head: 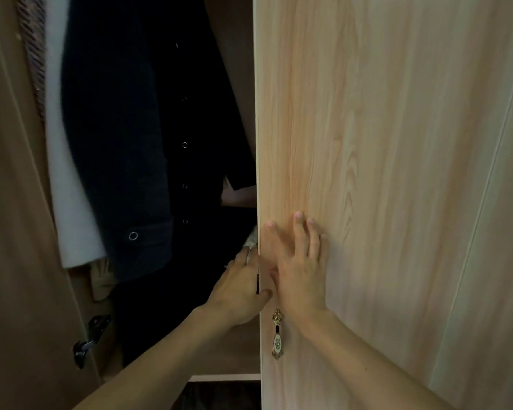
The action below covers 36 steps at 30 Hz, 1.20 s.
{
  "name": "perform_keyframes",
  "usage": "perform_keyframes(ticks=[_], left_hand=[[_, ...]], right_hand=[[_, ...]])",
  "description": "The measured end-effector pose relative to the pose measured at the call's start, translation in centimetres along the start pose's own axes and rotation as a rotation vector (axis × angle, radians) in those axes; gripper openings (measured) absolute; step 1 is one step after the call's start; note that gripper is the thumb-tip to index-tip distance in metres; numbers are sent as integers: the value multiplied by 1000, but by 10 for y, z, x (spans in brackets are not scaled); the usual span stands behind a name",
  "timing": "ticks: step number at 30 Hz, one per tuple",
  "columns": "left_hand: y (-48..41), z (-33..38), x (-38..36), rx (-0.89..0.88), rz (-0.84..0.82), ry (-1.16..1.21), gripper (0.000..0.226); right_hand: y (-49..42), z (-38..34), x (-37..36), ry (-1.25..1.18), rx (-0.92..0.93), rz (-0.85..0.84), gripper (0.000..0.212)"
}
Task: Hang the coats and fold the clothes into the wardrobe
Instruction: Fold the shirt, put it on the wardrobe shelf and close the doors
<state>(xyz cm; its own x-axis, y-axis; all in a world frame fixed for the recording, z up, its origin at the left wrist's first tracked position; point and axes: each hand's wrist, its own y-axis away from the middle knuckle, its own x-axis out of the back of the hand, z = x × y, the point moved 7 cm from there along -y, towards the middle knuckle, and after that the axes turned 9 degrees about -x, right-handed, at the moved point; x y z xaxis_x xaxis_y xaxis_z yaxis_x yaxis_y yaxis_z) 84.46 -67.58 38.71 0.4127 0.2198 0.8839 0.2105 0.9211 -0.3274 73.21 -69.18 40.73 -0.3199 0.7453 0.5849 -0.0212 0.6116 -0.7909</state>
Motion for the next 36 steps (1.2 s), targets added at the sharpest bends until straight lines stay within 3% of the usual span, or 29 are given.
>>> perform_keyframes(ticks=[7,14,19,22,26,36], left_hand=[[-13,2,3,-95,74,-77,73],[-2,-3,-5,-23,61,-55,74],[6,-2,-8,71,54,-41,80],[14,-1,-6,103,0,-52,83],[28,5,3,139,-42,-110,82],[101,13,60,235,217,-264,68]], right_hand=[[0,1,-7,-50,28,109,87],[-1,4,-9,75,12,-29,107],[0,-2,4,137,64,-142,87],[-2,1,15,58,105,-259,81],[1,17,45,-114,133,-346,99],[43,-17,59,-437,209,-400,78]])
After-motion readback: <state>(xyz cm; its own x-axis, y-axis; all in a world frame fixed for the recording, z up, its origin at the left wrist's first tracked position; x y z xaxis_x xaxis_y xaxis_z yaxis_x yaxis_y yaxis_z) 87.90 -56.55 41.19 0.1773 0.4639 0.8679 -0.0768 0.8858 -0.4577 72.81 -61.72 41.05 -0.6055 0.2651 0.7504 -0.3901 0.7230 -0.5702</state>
